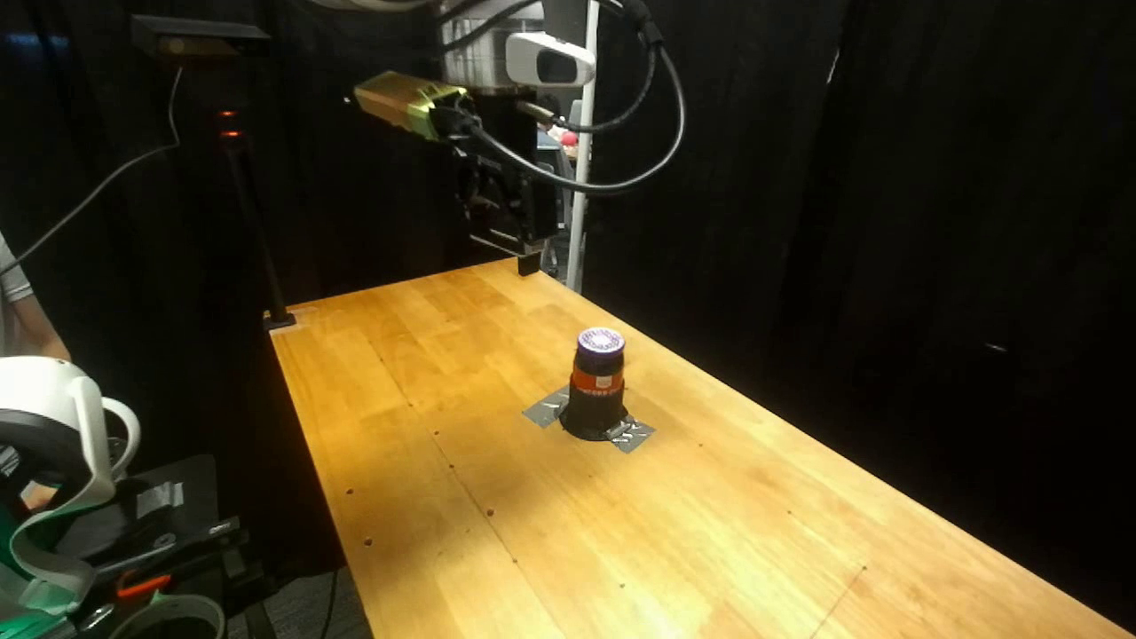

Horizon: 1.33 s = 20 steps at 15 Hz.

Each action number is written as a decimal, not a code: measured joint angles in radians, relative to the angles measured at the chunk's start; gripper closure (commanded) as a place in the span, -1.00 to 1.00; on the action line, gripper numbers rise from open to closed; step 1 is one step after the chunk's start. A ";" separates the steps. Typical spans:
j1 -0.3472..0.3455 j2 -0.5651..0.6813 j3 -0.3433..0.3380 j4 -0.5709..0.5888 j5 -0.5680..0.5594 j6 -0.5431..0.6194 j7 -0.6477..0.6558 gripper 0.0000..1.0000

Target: Wrap a band over the bottom of the brown cup

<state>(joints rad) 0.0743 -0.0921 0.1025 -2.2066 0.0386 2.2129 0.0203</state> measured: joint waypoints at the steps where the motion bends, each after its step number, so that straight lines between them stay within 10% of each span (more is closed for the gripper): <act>1: 0.000 0.039 0.003 0.018 -0.014 0.047 0.023 -1.00; 20: 0.025 0.508 -0.038 0.254 -0.144 0.462 0.176 -1.00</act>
<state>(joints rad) 0.0995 0.4155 0.0643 -1.9528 -0.1056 2.6746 0.1962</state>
